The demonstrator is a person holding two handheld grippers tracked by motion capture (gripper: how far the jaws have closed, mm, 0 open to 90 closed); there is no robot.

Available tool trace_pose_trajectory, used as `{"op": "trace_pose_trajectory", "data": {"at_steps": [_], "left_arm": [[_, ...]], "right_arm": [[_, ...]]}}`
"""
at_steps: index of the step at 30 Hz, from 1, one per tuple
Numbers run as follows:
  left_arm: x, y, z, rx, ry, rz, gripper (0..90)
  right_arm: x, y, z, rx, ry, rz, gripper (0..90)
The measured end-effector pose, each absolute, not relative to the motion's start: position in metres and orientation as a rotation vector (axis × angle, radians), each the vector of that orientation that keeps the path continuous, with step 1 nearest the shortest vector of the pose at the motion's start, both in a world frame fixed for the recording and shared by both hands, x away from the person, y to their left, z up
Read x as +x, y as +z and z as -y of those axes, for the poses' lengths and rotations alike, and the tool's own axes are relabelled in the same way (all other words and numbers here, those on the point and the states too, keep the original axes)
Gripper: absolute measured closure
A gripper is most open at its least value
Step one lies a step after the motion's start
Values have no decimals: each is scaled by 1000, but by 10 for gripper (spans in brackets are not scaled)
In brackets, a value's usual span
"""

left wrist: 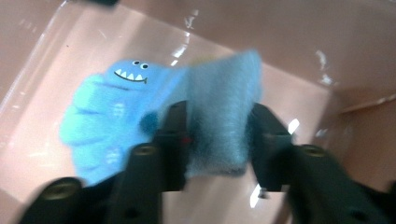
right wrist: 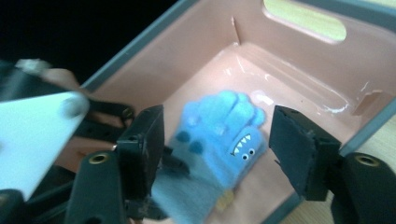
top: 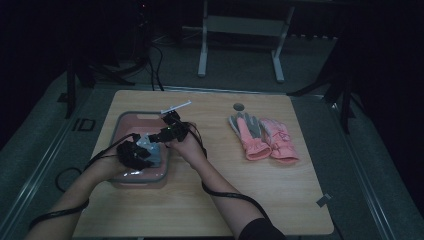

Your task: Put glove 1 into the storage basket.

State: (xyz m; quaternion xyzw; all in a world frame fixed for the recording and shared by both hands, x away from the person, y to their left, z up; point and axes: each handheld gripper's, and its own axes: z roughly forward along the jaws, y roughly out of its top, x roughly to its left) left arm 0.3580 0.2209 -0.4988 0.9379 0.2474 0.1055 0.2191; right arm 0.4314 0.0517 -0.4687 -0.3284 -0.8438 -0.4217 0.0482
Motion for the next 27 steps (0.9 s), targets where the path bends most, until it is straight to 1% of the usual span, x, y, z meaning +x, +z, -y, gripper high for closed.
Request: {"op": "trace_pose_trajectory", "data": {"at_steps": [1, 3, 6, 7, 8, 9, 11, 18, 25, 27], "left_arm": [[357, -499, -221, 2580, 287, -717, 453], [356, -498, -221, 2577, 310, -721, 381], [354, -493, -224, 2497, 326, -791, 268], [354, -490, -226, 2477, 303, -802, 234], [354, -488, -226, 2465, 288, -815, 165], [353, -486, -227, 2458, 287, -821, 144], [352, -481, -227, 2434, 282, -840, 143], [343, -461, -214, 2348, 301, -804, 144], [335, -453, -190, 2263, 287, -751, 144], [335, -453, -190, 2263, 287, -751, 144]], "right_arm": [[430, -467, -49, -996, -1296, 2570, 316], [428, -465, -46, -985, -1306, 2569, 309], [424, -461, -36, -924, -1329, 2536, 237], [423, -460, -34, -909, -1329, 2534, 213], [421, -459, -31, -901, -1336, 2531, 213], [420, -458, -28, -887, -1340, 2533, 204], [418, -456, -23, -877, -1341, 2542, 196], [413, -451, 7, -860, -1400, 2533, 195], [404, -447, 37, -846, -1409, 2606, 176], [403, -447, 41, -842, -1411, 2610, 176]]}}
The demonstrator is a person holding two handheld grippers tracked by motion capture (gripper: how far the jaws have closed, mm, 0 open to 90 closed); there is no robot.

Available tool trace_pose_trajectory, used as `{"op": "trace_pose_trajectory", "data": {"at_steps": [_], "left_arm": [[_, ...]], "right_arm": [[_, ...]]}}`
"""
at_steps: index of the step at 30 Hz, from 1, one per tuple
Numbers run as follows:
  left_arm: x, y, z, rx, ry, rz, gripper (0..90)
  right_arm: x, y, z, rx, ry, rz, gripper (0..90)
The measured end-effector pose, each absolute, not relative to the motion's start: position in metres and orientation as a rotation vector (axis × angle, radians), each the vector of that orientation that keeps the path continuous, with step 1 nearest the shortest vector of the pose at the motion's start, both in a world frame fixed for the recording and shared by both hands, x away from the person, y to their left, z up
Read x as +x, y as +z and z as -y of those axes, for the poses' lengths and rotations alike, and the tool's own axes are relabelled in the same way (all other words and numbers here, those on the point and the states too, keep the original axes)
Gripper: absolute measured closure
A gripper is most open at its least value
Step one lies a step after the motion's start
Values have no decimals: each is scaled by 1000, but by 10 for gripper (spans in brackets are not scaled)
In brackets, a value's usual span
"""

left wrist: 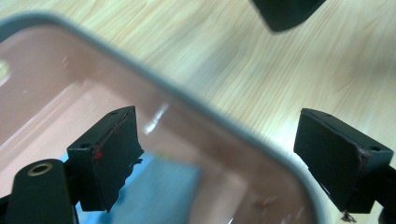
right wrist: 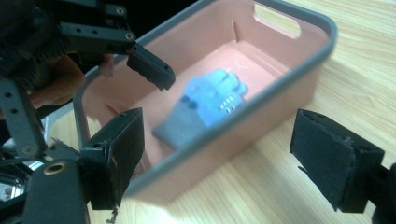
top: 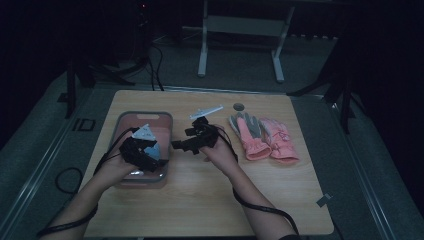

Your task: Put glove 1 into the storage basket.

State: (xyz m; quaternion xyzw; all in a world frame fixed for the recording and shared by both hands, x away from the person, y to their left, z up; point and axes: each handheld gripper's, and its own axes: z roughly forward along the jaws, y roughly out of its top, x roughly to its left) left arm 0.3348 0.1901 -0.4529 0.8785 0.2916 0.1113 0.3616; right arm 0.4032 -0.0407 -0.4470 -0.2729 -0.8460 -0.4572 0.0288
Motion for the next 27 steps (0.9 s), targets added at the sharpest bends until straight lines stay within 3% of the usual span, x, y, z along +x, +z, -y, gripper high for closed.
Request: {"op": "trace_pose_trajectory", "data": {"at_steps": [13, 27], "left_arm": [[320, -462, -132, 2171, 217, -674, 143], [304, -477, -91, 2199, 187, -588, 143]], "right_arm": [[392, -465, 100, -903, -1307, 2742, 145], [378, -480, 144, -934, -1349, 2714, 146]]}}
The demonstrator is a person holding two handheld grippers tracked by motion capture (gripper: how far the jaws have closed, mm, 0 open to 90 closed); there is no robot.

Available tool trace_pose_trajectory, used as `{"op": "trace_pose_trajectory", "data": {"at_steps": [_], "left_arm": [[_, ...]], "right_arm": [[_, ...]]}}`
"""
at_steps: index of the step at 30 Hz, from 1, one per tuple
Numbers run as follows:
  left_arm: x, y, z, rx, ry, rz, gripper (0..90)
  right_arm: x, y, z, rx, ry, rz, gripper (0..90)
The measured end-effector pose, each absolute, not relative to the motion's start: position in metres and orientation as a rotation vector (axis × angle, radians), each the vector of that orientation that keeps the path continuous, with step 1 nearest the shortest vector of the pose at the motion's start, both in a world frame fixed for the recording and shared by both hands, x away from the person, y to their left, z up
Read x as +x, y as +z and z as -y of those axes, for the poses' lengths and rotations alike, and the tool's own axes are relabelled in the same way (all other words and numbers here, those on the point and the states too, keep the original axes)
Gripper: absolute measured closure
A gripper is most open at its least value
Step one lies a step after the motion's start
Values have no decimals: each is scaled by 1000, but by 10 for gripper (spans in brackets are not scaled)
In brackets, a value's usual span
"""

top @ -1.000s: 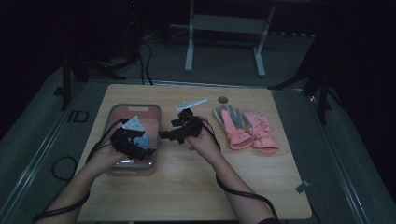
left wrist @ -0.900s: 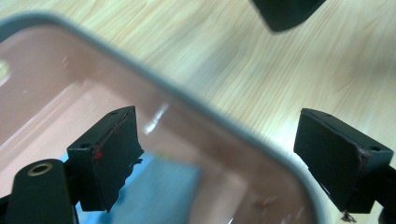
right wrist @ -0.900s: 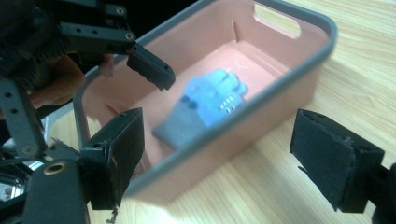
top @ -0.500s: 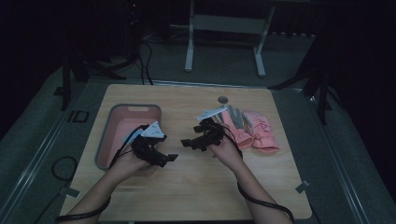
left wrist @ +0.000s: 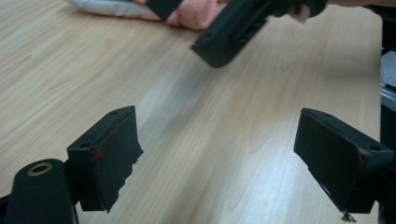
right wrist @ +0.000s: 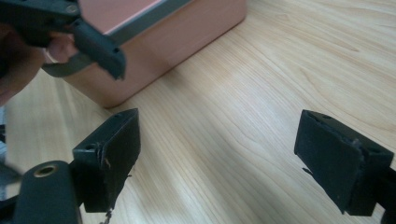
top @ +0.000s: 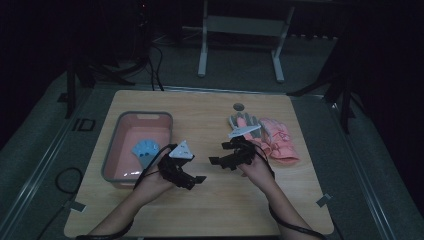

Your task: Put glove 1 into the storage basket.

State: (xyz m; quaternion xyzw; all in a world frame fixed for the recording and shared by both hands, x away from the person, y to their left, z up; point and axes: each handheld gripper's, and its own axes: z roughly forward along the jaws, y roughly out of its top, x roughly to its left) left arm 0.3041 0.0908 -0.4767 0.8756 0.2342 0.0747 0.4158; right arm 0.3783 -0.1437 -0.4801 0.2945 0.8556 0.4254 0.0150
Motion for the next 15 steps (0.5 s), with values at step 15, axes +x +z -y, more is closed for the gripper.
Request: {"op": "trace_pose_trajectory", "data": {"at_steps": [15], "left_arm": [[285, -524, -66, 2238, 91, -538, 143]], "right_arm": [[368, -496, 186, 953, 1331, -2596, 141]]}}
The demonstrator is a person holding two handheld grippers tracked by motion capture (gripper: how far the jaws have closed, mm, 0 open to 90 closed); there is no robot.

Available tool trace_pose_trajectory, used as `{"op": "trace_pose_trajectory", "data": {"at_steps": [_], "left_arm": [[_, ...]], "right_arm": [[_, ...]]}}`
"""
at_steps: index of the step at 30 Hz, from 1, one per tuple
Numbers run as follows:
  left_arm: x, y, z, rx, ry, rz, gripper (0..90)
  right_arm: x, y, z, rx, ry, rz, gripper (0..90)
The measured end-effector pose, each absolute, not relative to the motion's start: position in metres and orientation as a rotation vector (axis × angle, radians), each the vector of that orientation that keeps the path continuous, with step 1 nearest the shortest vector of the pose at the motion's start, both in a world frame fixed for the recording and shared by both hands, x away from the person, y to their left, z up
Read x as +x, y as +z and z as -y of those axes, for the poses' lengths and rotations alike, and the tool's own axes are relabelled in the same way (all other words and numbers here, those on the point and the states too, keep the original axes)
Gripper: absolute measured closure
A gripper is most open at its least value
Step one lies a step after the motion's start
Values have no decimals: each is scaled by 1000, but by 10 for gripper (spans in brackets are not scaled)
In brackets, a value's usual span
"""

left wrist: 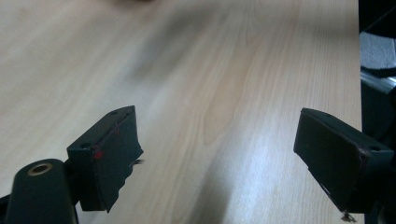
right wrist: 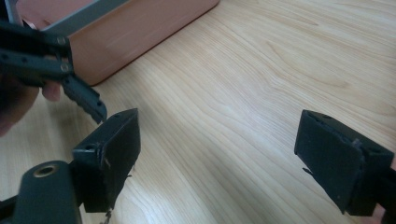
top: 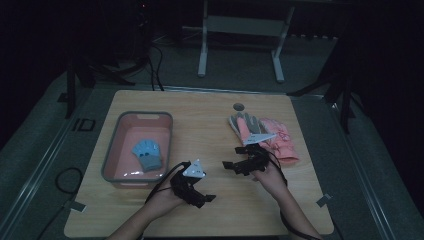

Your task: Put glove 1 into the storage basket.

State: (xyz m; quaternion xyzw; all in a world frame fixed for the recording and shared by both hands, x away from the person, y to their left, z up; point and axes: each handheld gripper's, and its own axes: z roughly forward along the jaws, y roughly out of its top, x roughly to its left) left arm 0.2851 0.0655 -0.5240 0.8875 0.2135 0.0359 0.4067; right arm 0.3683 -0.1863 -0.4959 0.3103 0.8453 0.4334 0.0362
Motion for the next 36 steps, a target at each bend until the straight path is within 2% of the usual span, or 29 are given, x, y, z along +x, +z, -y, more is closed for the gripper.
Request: {"op": "trace_pose_trajectory", "data": {"at_steps": [4, 14, 16, 18, 20, 22, 27, 32, 36], "left_arm": [[281, -534, -64, 2222, 72, -546, 143], [272, -553, -66, 2185, 119, -574, 143], [271, -554, -67, 2184, 134, -580, 143], [269, -555, -68, 2186, 141, -579, 143], [267, -555, -68, 2180, 145, -584, 143], [265, -555, -68, 2172, 152, -584, 143], [262, -556, -70, 2164, 141, -598, 143], [261, -557, -69, 2177, 148, -601, 140], [261, -558, -68, 2186, 139, -611, 82]], "right_arm": [[366, -499, 197, 963, 1349, -2560, 141], [362, -507, 217, 1049, 1321, -2514, 111], [362, -506, 221, 1064, 1319, -2505, 182], [365, -504, 227, 1084, 1317, -2497, 326], [368, -501, 234, 1078, 1309, -2476, 415], [373, -498, 239, 1078, 1270, -2461, 543], [390, -489, 251, 1097, 1246, -2399, 534], [413, -481, 264, 1166, 1239, -2318, 566], [436, -480, 269, 1234, 1207, -2281, 594]]}}
